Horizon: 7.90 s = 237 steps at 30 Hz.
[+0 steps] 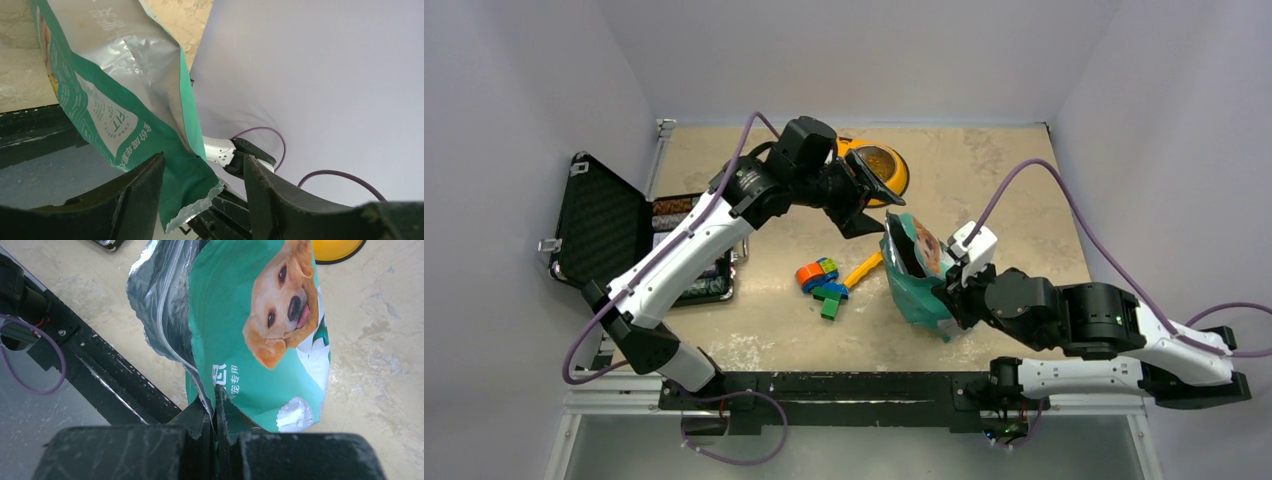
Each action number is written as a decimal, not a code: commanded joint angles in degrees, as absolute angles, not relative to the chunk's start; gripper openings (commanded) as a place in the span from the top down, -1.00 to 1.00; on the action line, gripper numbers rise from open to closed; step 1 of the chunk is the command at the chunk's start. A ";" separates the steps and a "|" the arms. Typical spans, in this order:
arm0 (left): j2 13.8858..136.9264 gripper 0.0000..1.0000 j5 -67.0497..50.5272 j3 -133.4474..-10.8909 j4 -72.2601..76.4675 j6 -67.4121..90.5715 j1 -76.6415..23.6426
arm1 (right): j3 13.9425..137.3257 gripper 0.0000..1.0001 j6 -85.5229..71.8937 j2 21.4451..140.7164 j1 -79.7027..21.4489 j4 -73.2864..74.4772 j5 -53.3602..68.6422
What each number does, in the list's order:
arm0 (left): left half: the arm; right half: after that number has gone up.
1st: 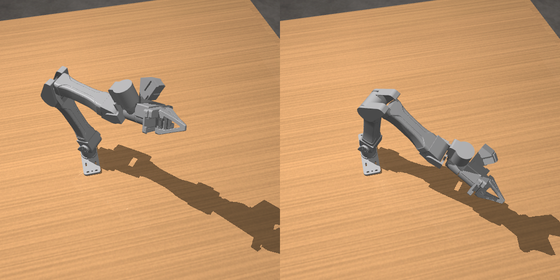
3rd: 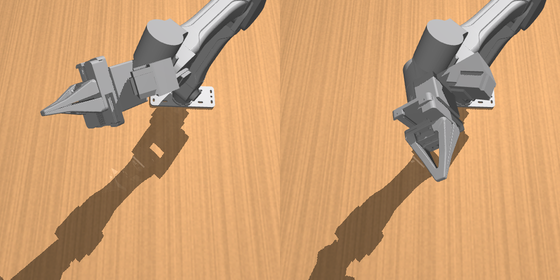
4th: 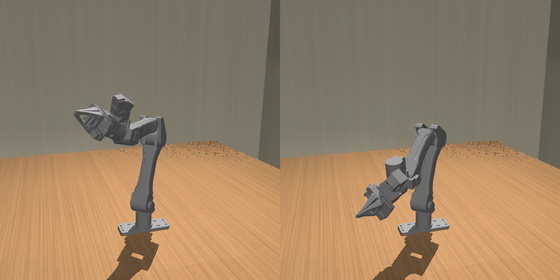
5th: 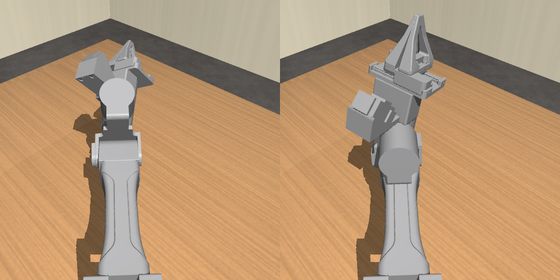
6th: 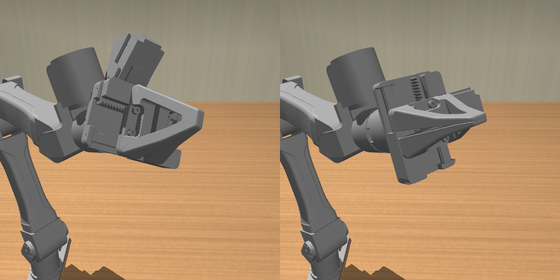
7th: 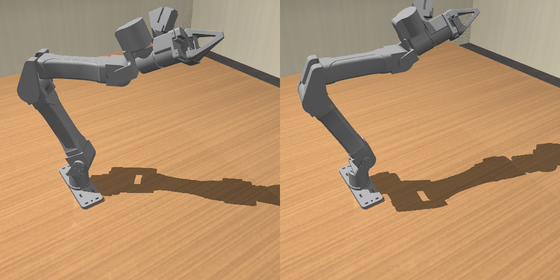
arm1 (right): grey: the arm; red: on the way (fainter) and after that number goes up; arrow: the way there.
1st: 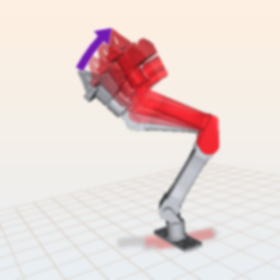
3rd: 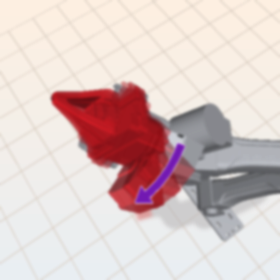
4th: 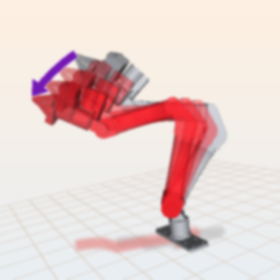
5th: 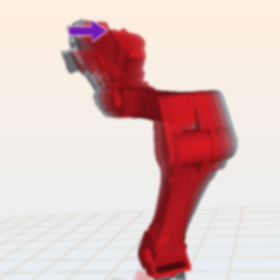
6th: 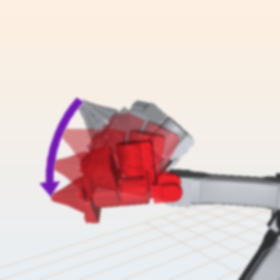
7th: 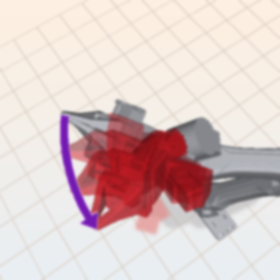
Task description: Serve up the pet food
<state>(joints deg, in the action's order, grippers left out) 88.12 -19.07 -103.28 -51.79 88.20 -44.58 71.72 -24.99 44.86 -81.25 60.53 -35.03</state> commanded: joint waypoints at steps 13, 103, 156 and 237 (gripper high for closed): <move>86.52 1.00 -11.67 -106.83 -45.87 83.42 -44.52 | 75.60 1.00 -23.30 45.62 -81.21 69.01 -34.95; 83.45 0.02 -13.98 -101.72 -43.63 102.30 -44.82 | 86.56 1.00 -12.51 59.90 -74.03 59.74 -33.66; 87.39 1.00 -13.50 -109.89 -51.16 98.58 -46.35 | 91.05 0.64 -9.23 66.98 -68.29 66.61 -30.95; 83.65 0.94 -7.06 -103.67 -52.82 83.80 -36.56 | 86.82 1.00 -11.73 58.06 -71.10 59.31 -25.67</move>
